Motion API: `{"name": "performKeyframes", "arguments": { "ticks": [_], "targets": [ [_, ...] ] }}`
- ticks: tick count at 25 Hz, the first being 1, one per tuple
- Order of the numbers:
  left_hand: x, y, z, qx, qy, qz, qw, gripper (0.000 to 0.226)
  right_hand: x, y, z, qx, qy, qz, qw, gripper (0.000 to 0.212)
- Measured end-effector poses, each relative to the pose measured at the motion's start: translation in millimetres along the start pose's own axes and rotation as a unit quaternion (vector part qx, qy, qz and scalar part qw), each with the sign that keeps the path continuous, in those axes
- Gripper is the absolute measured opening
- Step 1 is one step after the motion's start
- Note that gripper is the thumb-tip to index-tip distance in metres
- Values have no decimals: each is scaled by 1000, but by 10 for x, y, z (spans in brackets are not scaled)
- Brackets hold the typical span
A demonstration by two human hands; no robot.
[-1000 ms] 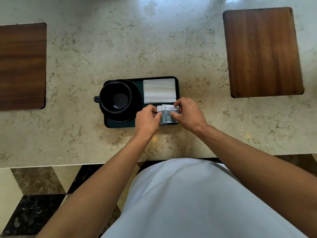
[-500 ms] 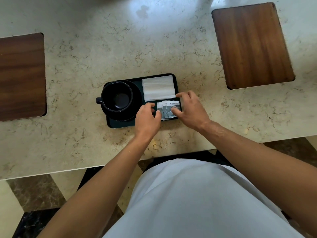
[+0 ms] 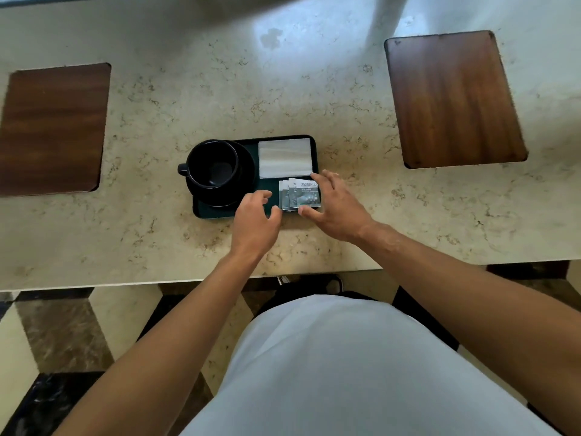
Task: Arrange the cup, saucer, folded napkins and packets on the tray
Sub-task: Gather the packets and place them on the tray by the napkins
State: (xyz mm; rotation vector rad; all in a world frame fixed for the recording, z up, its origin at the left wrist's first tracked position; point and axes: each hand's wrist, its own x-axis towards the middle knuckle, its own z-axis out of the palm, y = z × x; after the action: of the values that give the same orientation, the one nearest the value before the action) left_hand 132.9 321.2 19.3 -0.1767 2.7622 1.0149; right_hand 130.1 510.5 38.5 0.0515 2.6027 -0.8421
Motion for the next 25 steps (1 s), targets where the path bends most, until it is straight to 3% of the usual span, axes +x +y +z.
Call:
{"name": "performKeyframes", "arguments": {
  "ticks": [7,15,20,25],
  "targets": [
    [-257,-185,-191,-17,59,-70,996,32,-55,-255,12,12,-9,-82,997,71],
    [-15,-588,-602,-59,84,-89,991,25,296,-738,215,12,11,-65,998,62],
    [311,-895,-946,-80,80,-97,989,25,622,-1083,345,90,34,-15,995,48],
    [665,-1126,-1118,-97,42,-116,988,22,839,-1210,404,103,93,90,986,43]
  ]
}}
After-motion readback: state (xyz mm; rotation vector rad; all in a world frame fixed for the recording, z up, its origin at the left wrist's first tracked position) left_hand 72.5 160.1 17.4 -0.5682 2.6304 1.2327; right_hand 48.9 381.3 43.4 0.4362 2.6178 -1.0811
